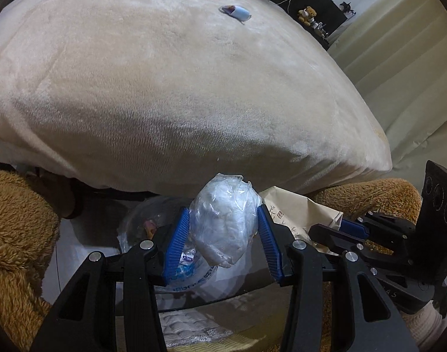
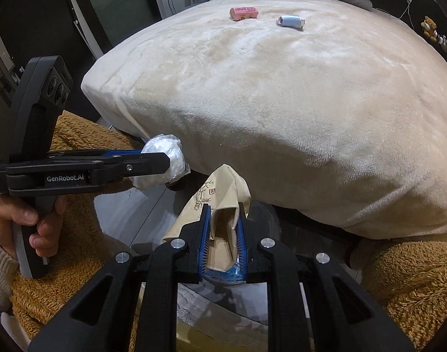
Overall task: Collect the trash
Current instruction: 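Carry the white plastic bag and tan paper bag down over the floor bin with both grippers, then open both grippers to drop the plastic bag and paper bag into the bin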
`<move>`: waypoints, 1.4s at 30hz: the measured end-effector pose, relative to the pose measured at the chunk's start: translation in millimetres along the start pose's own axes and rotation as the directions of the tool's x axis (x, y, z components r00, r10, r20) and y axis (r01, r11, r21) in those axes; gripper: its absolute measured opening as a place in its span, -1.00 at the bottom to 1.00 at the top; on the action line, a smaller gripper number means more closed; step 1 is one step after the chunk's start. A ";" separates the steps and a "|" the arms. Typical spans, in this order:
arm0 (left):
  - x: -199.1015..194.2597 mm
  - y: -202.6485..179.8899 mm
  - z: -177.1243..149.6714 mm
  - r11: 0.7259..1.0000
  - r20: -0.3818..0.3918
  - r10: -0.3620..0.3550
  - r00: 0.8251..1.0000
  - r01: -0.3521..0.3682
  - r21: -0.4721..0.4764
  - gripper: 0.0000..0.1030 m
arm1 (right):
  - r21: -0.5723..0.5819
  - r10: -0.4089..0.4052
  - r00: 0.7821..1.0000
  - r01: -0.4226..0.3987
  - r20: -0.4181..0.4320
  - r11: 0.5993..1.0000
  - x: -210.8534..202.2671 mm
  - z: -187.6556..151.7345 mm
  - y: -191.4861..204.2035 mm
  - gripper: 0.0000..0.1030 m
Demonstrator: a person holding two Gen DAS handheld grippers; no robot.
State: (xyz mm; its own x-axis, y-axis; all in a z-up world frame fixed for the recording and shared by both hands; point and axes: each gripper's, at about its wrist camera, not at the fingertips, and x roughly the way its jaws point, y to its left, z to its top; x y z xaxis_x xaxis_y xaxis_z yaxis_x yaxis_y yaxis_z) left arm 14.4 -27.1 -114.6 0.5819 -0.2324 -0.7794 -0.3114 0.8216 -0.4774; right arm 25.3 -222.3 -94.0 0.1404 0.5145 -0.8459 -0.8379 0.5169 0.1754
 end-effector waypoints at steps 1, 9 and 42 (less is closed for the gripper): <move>3.4 0.7 -0.7 1.000 -0.016 0.002 1.000 -0.002 -0.003 -0.10 | 0.007 0.002 1.000 -0.002 -0.012 1.000 2.9 0.1 -1.1 -0.65; 27.3 2.6 -8.5 0.999 -0.124 0.046 0.991 -0.046 0.000 -0.10 | 0.050 0.015 0.994 -0.010 -0.105 0.999 22.6 0.3 -6.9 -0.65; 55.6 12.1 -13.3 0.993 -0.256 0.107 0.961 -0.116 -0.023 0.12 | 0.217 0.069 0.964 -0.011 -0.259 0.976 56.5 1.2 -32.9 -0.43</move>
State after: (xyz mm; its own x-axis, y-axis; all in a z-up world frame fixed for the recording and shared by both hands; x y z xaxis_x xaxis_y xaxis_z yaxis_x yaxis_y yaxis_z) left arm 33.0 -37.1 -169.1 0.3333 -0.2690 -0.9036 -0.3938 0.8311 -0.3926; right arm 61.4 -209.4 -147.0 -0.0589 0.3544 -0.9332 -0.7047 0.6473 0.2903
